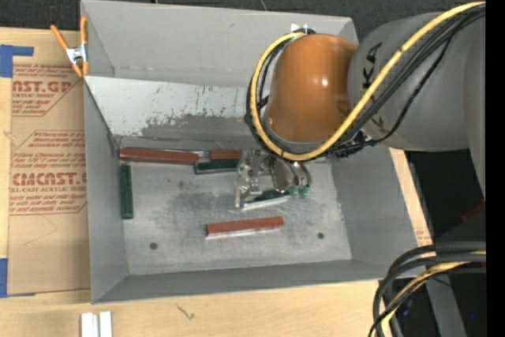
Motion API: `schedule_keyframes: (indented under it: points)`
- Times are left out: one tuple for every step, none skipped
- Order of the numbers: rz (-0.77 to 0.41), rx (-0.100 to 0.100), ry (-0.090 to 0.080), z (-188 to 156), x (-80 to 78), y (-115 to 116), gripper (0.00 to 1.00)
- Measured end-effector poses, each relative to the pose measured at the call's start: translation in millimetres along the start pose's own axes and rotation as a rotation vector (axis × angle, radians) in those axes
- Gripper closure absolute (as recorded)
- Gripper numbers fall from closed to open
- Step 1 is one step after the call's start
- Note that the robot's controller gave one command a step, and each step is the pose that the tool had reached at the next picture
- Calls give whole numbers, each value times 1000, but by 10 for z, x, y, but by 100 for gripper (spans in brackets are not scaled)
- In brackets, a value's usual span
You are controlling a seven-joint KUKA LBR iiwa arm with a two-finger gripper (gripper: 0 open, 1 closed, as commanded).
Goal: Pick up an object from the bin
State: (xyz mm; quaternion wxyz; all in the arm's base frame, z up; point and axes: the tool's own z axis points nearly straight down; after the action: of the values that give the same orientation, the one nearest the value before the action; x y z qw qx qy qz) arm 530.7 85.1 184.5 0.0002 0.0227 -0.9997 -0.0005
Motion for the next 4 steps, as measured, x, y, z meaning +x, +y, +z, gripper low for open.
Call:
schedule_keyframes:
  points:
    - [-5, 0, -2, -22, -11, -18, 100]
    - [-13, 0, -2, -18, -133, -45, 0]
    - [-13, 0, -2, -18, -133, -45, 0]
    - [-138, 0, -6, 1032, -48, -283, 100]
